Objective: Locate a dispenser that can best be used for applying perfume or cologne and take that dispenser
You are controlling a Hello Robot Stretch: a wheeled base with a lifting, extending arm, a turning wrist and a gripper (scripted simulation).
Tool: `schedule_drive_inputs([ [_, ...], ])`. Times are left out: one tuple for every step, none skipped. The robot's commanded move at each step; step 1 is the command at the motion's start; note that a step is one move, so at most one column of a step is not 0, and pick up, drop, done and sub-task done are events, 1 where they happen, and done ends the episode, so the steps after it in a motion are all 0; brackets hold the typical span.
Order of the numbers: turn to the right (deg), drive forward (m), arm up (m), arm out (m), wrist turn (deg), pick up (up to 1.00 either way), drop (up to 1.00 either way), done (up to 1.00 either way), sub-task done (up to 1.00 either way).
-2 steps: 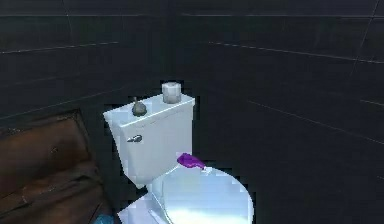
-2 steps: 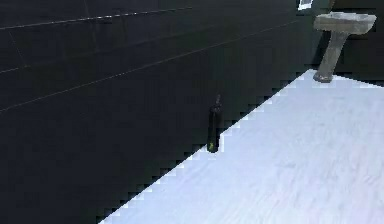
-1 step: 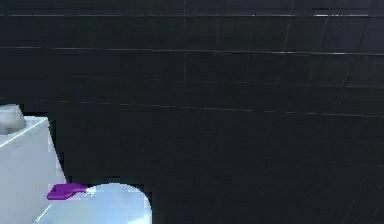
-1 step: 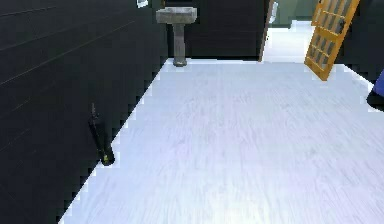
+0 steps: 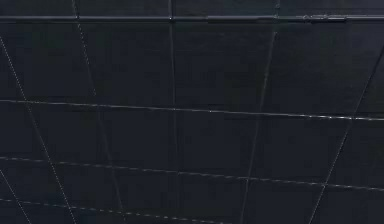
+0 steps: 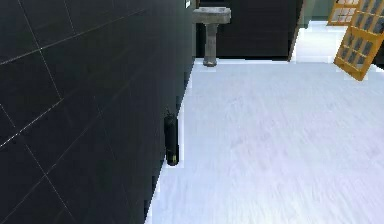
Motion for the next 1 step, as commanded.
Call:
schedule_drive_inputs([
  [18.0, 0.00, 0.00, 0.00, 0.0, 0.00, 0.00, 0.00, 0.00],
])
